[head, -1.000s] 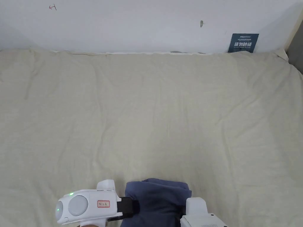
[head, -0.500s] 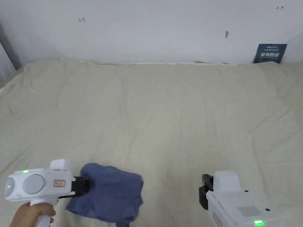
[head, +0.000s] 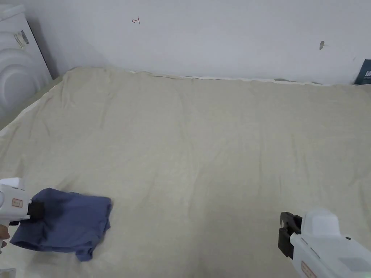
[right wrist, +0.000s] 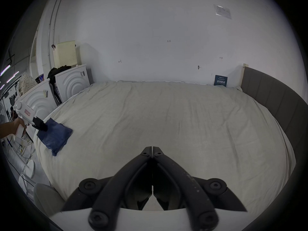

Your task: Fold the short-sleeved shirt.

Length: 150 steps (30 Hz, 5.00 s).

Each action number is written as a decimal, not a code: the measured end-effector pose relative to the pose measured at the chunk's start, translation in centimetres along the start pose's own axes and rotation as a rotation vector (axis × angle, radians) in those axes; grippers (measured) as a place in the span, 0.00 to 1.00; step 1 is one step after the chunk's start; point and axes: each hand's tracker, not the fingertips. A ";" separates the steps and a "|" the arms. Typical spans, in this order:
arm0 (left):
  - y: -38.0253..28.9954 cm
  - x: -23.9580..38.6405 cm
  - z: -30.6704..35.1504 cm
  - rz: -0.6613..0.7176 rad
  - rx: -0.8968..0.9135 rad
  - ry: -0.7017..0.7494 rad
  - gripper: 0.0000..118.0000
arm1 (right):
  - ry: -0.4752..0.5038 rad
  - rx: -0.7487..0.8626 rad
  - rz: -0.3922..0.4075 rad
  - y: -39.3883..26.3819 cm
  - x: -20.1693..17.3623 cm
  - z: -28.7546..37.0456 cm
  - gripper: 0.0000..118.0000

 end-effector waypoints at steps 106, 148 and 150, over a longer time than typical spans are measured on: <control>-10.9 36.0 27.2 -0.207 1.088 -0.271 0.00 | -0.333 0.538 0.053 6.3 11.5 21.7 0.02; -10.5 36.3 26.9 -0.191 1.102 -0.279 1.00 | -0.331 0.510 0.059 6.5 11.1 20.4 1.00; -10.4 36.4 26.8 -0.191 1.103 -0.274 1.00 | -0.332 0.510 0.059 6.4 11.1 20.4 1.00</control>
